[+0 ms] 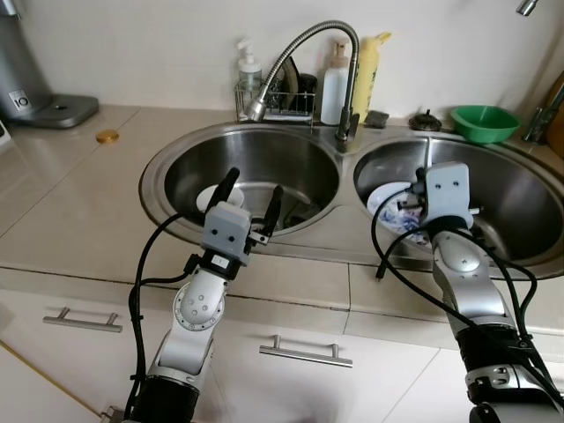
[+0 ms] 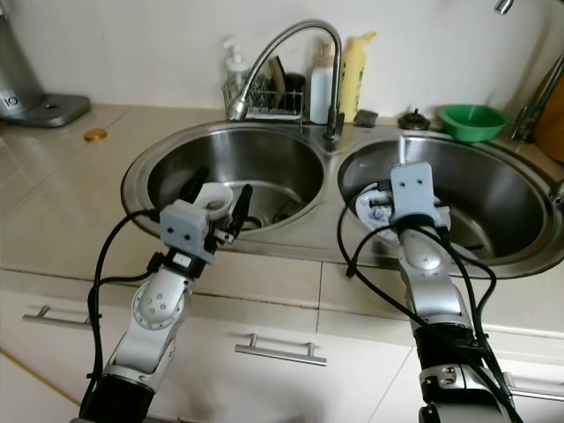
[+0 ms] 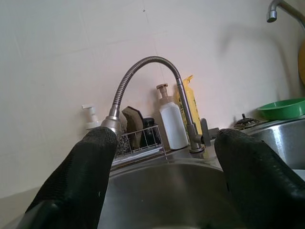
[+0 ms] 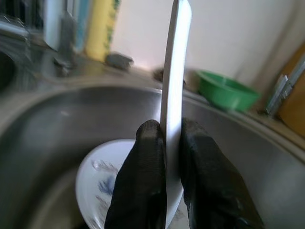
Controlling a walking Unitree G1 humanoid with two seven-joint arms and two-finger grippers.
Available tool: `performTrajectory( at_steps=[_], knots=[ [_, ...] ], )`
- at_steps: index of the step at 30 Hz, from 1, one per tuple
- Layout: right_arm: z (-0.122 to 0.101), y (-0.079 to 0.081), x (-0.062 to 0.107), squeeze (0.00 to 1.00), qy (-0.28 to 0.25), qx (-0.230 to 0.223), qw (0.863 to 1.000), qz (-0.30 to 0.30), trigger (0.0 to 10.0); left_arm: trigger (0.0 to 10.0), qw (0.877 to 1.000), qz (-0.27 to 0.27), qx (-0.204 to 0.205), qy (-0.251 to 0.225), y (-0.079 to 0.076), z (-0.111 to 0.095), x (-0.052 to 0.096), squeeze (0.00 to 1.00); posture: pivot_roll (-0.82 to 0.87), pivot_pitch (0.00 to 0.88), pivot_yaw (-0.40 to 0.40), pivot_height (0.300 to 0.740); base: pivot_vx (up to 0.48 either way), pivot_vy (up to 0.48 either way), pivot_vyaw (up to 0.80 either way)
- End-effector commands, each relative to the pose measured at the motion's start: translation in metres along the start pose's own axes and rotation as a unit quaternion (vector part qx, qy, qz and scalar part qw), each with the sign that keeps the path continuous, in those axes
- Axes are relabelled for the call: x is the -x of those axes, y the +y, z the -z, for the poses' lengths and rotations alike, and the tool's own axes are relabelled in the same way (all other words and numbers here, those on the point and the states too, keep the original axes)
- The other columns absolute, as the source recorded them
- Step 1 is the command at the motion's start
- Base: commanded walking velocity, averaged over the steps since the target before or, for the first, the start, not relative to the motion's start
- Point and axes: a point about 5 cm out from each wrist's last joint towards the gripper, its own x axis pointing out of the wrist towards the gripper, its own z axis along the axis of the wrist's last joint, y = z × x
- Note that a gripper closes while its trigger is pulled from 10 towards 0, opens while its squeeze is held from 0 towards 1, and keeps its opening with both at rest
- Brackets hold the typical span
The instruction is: Kitchen organization
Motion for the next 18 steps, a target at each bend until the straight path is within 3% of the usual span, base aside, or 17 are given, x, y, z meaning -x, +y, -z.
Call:
performTrajectory(
  at_steps=[1,5,6,7,8,18],
  knots=[
    [-0.001,-0.006,-0.006,0.00,0.019,0.002,1.000,0.010,10.0,10.0,1.000,-0.001,-0.007,0.009,0.003,0.003,0.002,0.00,0.05,0.000,0.007,0.740,0.000,0.000,0.00],
    [0.010,-0.007,-0.007,0.02,0.050,-0.006,0.999,0.007,10.0,10.0,1.000,0.002,-0.006,0.014,0.000,0.005,0.003,0.00,0.05,0.000,0.007,0.740,0.000,0.000,0.00],
    [0.012,-0.006,-0.007,0.13,0.051,-0.012,0.999,0.007,10.0,10.0,1.000,0.003,-0.005,0.014,0.000,0.004,0.003,0.00,0.05,0.000,0.008,0.740,0.000,0.000,0.00],
    [0.012,-0.006,-0.007,0.13,0.051,-0.015,0.999,0.008,10.0,10.0,1.000,0.003,-0.005,0.014,-0.001,0.004,0.003,0.00,0.05,0.000,0.008,0.740,0.000,0.000,0.00],
    [0.013,-0.005,-0.007,1.00,0.050,-0.021,0.998,0.008,10.0,10.0,1.000,0.004,-0.005,0.015,-0.001,0.004,0.003,0.00,0.05,0.000,0.008,0.740,0.000,0.000,0.00],
    [0.014,0.001,-0.003,1.00,0.043,-0.040,0.998,0.006,10.0,10.0,1.000,0.007,-0.003,0.021,-0.001,0.007,0.003,0.00,0.05,0.000,0.013,0.740,0.000,0.000,0.00]
  ],
)
